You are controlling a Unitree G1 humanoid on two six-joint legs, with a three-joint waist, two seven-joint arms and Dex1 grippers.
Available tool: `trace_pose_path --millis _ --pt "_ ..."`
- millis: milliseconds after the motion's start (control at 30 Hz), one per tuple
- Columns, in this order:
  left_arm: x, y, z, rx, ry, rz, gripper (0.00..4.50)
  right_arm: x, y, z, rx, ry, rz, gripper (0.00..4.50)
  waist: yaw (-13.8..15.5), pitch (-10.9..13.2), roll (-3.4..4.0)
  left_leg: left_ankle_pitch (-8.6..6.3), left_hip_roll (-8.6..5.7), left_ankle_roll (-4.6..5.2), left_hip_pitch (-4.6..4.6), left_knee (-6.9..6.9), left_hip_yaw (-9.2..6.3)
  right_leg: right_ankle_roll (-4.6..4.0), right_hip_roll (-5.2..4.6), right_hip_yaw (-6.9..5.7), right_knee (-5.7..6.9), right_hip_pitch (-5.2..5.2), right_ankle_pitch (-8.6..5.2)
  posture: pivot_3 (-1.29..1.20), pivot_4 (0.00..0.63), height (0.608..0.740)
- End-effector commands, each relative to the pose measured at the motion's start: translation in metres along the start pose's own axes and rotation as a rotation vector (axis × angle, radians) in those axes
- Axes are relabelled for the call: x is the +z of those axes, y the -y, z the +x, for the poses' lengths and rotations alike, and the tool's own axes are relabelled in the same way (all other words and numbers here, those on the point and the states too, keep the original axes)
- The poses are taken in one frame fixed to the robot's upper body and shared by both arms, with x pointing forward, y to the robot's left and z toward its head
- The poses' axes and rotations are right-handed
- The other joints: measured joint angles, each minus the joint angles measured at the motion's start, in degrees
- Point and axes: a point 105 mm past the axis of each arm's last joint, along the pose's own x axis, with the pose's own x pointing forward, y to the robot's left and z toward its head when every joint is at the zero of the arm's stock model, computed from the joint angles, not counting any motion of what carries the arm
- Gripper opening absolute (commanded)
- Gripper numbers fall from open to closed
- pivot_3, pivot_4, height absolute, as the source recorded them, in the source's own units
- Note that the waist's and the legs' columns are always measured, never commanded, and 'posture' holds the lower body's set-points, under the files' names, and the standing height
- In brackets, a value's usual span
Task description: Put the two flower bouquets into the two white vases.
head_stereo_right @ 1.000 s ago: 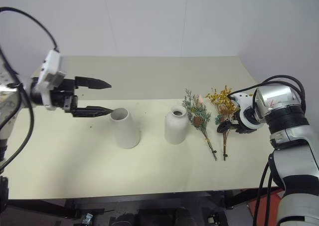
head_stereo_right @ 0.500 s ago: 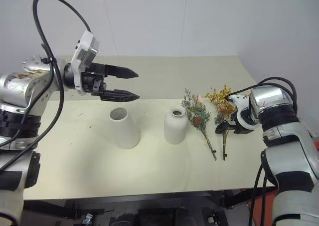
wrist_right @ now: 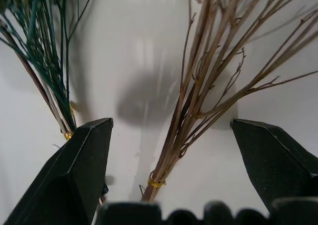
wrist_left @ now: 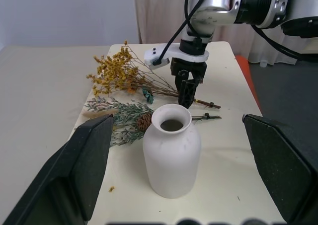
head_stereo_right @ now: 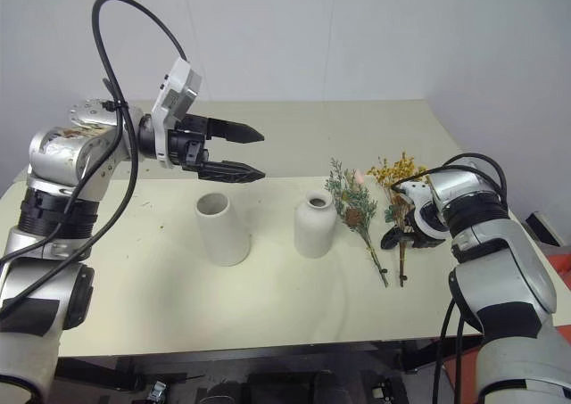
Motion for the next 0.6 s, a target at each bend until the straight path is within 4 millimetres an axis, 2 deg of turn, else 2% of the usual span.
trace_pose_path --millis 33,200,367,467,600 --pt "0.014 0.001 0.000 -0.003 0.010 0.061 4.50 0.004 0.002 -0.006 -0.011 0.011 -0.018 3.24 -0.02 0.00 0.00 0.00 0.00 0.00 0.00 0.00 0.00 0.00 0.00 0.00 0.01 0.00 0.00 0.00 0.150 0.740" --pt "0.013 0.001 0.000 -0.006 0.011 0.056 4.50 0.006 0.002 -0.007 -0.013 0.010 -0.027 1.58 -0.09 0.00 0.00 0.00 0.01 0.00 0.01 0.00 0.00 -0.01 0.01 0.00 0.01 0.00 0.00 0.00 0.150 0.740" --pt "0.013 0.000 -0.001 0.002 0.018 0.055 4.50 0.015 0.008 -0.019 -0.034 0.071 0.022 0.03 -0.07 0.00 0.00 0.00 0.00 0.00 0.01 0.00 0.00 -0.01 0.00 0.00 0.02 -0.01 0.01 0.00 0.150 0.740" --pt "0.013 -0.002 -0.003 0.016 0.021 0.057 4.50 0.022 0.013 -0.030 -0.039 0.133 0.085 0.03 -0.03 0.03 0.04 0.00 0.00 0.00 0.00 0.00 0.00 -0.06 0.00 0.00 0.02 -0.02 0.04 0.00 0.150 0.740" --pt "0.011 -0.008 -0.014 0.066 0.019 0.055 4.50 0.037 0.023 -0.058 -0.048 0.285 0.170 0.03 0.05 0.05 0.07 0.00 0.00 0.00 -0.01 0.00 -0.01 -0.28 0.00 0.00 0.01 -0.03 0.17 0.00 0.150 0.740"
